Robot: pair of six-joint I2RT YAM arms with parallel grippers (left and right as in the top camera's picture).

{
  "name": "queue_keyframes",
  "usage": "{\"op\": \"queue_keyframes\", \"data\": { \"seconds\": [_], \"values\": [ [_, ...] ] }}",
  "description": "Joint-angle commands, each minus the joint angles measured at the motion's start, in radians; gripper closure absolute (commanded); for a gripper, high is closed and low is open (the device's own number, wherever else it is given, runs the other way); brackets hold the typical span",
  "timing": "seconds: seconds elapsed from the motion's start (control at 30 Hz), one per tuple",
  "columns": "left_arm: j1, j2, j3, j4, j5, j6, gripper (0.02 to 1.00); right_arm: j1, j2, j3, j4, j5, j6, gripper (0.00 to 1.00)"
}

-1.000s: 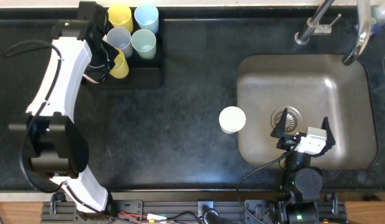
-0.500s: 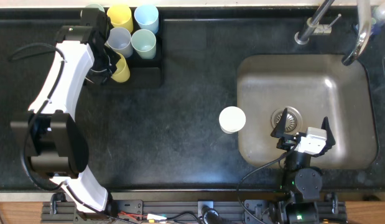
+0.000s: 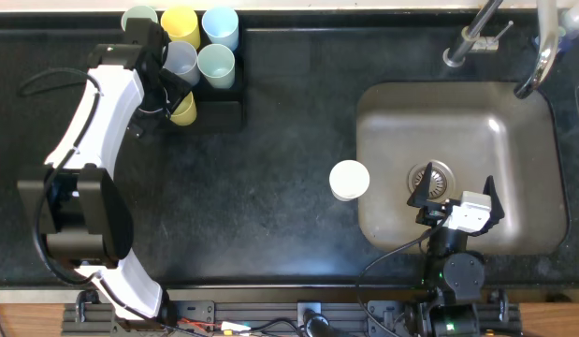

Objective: Store Cups

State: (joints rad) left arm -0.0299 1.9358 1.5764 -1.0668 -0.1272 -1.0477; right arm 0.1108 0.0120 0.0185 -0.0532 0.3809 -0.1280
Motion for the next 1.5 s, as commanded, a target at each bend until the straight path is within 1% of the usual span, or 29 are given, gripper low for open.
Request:
{"op": "queue_keyframes", "data": {
  "seconds": [0.03,0.13,0.23,0.33,0.4,0.43,0.5,0.57,0.63,0.7,0.77,0.83,0.9,1.07,1.1,1.17,1.27,1.5],
  "values": [
    [0.001,-0.072,-0.006,-0.006,-0.009,0.0,0.02,-0.006,-0.008,-0.014,0.006,0.001,0.0,0.003],
    [-0.012,-0.17,-0.005,-0.025,-0.018,0.007,0.02,-0.006,-0.008,-0.014,0.006,0.001,0.001,0.003],
    [-0.034,-0.291,-0.006,-0.093,-0.066,0.024,0.02,-0.006,-0.008,-0.014,0.006,0.001,0.0,0.005],
    [-0.062,-0.414,-0.008,-0.211,-0.112,0.167,0.02,-0.006,-0.008,-0.014,0.006,0.001,0.001,0.003],
    [-0.093,-0.493,-0.042,-0.266,-0.114,0.27,0.02,-0.006,-0.008,-0.014,0.006,0.001,0.001,0.003],
    [-0.113,-0.542,-0.085,-0.261,-0.116,0.332,0.02,-0.006,-0.008,-0.014,0.006,0.001,0.0,0.005],
    [-0.148,-0.649,-0.211,-0.177,-0.141,0.465,0.02,-0.006,-0.008,-0.014,0.006,0.001,0.001,0.003],
    [-0.174,-0.776,-0.388,-0.005,-0.126,0.644,0.02,-0.006,-0.008,-0.014,0.006,0.001,0.001,0.005],
    [-0.183,-0.927,-0.603,0.225,-0.057,0.844,0.02,-0.006,-0.008,-0.014,0.006,0.001,0.0,0.005],
    [-0.173,-1.075,-0.809,0.453,-0.022,0.921,0.02,-0.006,-0.008,-0.014,0.006,0.001,0.001,0.005],
    [-0.144,-1.225,-1.004,0.659,-0.019,0.925,0.02,-0.006,-0.008,-0.014,0.006,0.001,0.001,0.003],
    [-0.111,-1.377,-1.178,0.821,-0.001,0.925,0.02,-0.006,-0.008,-0.014,0.006,0.001,0.001,0.005],
    [-0.091,-1.52,-1.316,0.912,0.017,0.925,0.02,-0.006,-0.008,-0.014,0.006,0.001,0.001,0.003],
    [-0.089,-1.821,-1.548,0.94,0.028,0.925,0.02,-0.006,-0.008,-0.014,0.006,0.001,0.001,0.003],
    [-0.089,-1.849,-1.566,0.993,0.047,0.976,0.02,-0.006,-0.008,-0.014,0.006,0.001,0.001,0.003],
    [-0.089,-1.88,-1.569,1.015,0.068,1.023,0.02,-0.006,-0.008,-0.014,0.006,0.001,0.001,0.007],
    [-0.082,-1.908,-1.569,0.985,0.068,1.022,0.02,-0.006,-0.008,-0.014,0.006,0.001,0.001,0.003],
    [-0.074,-1.934,-1.569,0.987,0.083,1.022,0.02,-0.006,-0.008,-0.014,0.006,0.001,0.0,0.003]
  ]
}}
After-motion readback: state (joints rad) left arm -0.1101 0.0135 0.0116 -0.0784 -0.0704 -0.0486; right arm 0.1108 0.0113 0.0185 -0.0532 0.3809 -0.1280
